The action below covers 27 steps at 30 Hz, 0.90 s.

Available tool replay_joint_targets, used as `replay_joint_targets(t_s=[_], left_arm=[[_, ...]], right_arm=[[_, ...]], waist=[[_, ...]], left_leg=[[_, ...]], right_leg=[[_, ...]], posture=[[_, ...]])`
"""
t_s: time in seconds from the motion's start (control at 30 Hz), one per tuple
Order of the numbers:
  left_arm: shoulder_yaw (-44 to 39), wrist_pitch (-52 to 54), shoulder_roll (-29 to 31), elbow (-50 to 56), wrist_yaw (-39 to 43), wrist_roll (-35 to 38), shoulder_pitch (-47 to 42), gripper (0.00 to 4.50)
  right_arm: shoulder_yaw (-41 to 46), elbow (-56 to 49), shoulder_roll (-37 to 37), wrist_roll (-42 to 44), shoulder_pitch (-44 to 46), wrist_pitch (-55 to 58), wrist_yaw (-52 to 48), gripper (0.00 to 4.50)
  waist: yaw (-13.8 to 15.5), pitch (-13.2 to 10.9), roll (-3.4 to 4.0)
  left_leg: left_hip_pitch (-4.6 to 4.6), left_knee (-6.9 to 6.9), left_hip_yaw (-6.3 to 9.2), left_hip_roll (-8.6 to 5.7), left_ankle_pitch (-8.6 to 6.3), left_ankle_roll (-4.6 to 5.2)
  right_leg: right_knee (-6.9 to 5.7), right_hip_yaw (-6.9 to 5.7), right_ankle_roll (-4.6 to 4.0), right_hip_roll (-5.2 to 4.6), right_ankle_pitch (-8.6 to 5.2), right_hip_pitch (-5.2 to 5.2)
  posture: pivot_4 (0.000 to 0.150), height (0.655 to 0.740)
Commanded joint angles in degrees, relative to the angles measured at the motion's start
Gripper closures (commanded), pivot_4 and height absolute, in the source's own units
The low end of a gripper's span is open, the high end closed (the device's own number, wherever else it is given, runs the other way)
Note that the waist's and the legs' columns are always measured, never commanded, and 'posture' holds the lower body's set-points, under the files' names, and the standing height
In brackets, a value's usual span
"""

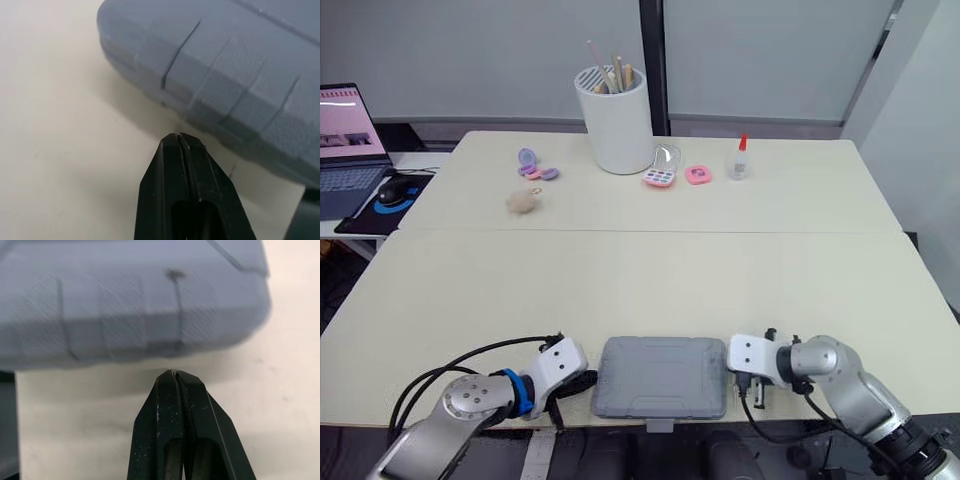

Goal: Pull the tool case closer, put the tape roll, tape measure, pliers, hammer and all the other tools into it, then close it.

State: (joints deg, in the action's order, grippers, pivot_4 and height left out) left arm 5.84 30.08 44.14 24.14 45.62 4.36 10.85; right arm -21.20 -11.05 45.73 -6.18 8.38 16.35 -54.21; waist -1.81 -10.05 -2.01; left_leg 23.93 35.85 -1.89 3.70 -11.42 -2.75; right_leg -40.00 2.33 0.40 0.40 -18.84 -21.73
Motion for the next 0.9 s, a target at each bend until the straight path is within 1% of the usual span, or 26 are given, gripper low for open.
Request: replay_joint_targets(t_s=[0.03,0.07,0.1,0.23,0.33,0.37,0.4,0.43,0.6,0.67,0.73,0.8,0.9], left_arm=[[-8.1,-5.7,1.9,-1.0,2.1,3.3,1.3,4.5],[-11.0,-8.5,2.1,-2.6,3.3,4.9,1.6,4.5],[-13.6,-10.3,2.3,-4.2,4.7,6.7,1.8,4.5],[-22.2,-16.4,2.5,-12.0,9.9,13.4,-1.3,3.66],[-25.9,-17.2,3.9,-17.5,12.3,16.5,-5.5,2.66],[-26.6,-17.6,4.5,-19.8,12.8,16.8,-7.5,2.37],[-26.9,-17.9,5.1,-21.6,13.3,17.0,-9.1,1.98],[-27.1,-18.1,5.6,-23.4,13.9,17.3,-10.5,1.75],[-27.4,-18.7,6.8,-30.2,14.3,17.6,-17.5,0.05],[-26.7,-20.7,7.1,-32.6,13.3,15.7,-18.9,0.0],[-25.4,-24.0,7.4,-35.2,11.9,12.5,-20.0,0.0],[-23.8,-25.2,8.1,-37.4,12.2,10.6,-20.7,0.0],[-23.4,-26.3,8.1,-39.5,11.7,9.9,-22.4,0.0]], right_arm=[[5.9,3.6,2.5,0.9,2.0,-4.6,0.6,4.48],[7.6,5.0,3.1,2.2,2.5,-5.9,0.0,4.48],[9.6,5.7,3.3,4.5,2.8,-5.9,-1.1,4.29],[17.8,6.9,2.6,15.0,4.5,-5.1,-5.8,3.5],[22.4,8.4,2.5,20.1,6.5,-4.1,-7.4,2.79],[23.4,9.4,2.9,20.7,7.1,-4.5,-7.8,2.57],[24.1,10.3,3.2,20.9,7.7,-5.0,-8.0,2.3],[24.8,11.1,3.5,21.2,8.2,-5.5,-8.4,2.11],[27.9,15.2,4.1,21.9,10.9,-5.8,-7.5,0.74],[28.7,16.1,3.9,22.1,10.9,-5.8,-7.1,0.02],[29.1,16.3,4.0,22.0,10.4,-5.7,-7.2,0.02],[29.1,15.8,4.3,22.0,9.9,-4.6,-7.2,0.02],[29.8,14.8,3.9,23.1,9.7,-3.6,-7.2,0.02]], waist=[[0.0,0.0,0.0],[0.1,0.0,0.0],[0.1,0.0,0.0],[0.1,0.0,0.0],[0.1,0.0,0.0],[0.1,0.0,0.0],[0.1,0.0,0.0],[0.1,0.0,0.0],[0.1,0.0,0.0],[0.1,0.0,0.0],[0.0,0.0,0.0],[-0.1,0.0,0.01],[0.0,0.0,0.01]], left_leg=[[0.0,0.0,0.0,0.0,0.0,0.0],[0.0,0.01,0.0,0.01,0.0,0.0],[-0.02,0.0,-0.01,0.0,0.0,0.0],[-0.04,-0.01,0.0,0.01,0.0,0.0],[-0.03,0.01,-0.01,0.01,0.0,0.0],[-0.04,0.01,-0.01,0.01,0.0,0.0],[-0.04,0.02,0.0,0.0,0.0,0.0],[-0.05,0.03,-0.01,0.0,0.0,0.0],[-0.03,0.04,-0.05,0.0,0.0,0.01],[-0.02,0.03,-0.05,0.0,0.0,0.01],[-0.03,0.03,-0.05,0.01,0.0,0.01],[-0.04,0.03,-0.08,0.01,0.0,0.01],[-0.04,0.04,-0.08,0.03,0.0,0.01]], right_leg=[[0.0,-0.01,0.0,0.0,0.0,0.0],[0.0,-0.01,-0.01,0.0,0.0,0.0],[0.0,0.0,-0.01,-0.01,0.01,0.01],[0.01,-0.04,-0.02,-0.01,0.01,0.04],[0.0,-0.04,-0.02,0.0,0.01,0.05],[0.0,-0.04,-0.02,0.0,0.01,0.06],[0.0,-0.05,-0.01,0.0,0.01,0.08],[0.0,-0.06,-0.01,0.0,0.01,0.09],[0.0,-0.04,-0.01,-0.01,0.01,0.07],[0.0,-0.03,-0.01,-0.01,0.01,0.05],[-0.02,-0.03,-0.01,-0.01,0.02,0.05],[-0.03,0.0,-0.02,0.0,0.02,0.04],[-0.08,-0.01,-0.02,0.0,0.02,0.02]], posture=[[0.15,0.74],[0.15,0.74],[0.15,0.74],[0.15,0.74],[0.15,0.74],[0.15,0.74],[0.15,0.74],[0.15,0.74],[0.15,0.74],[0.15,0.74],[0.15,0.74],[0.15,0.74],[0.15,0.74]])
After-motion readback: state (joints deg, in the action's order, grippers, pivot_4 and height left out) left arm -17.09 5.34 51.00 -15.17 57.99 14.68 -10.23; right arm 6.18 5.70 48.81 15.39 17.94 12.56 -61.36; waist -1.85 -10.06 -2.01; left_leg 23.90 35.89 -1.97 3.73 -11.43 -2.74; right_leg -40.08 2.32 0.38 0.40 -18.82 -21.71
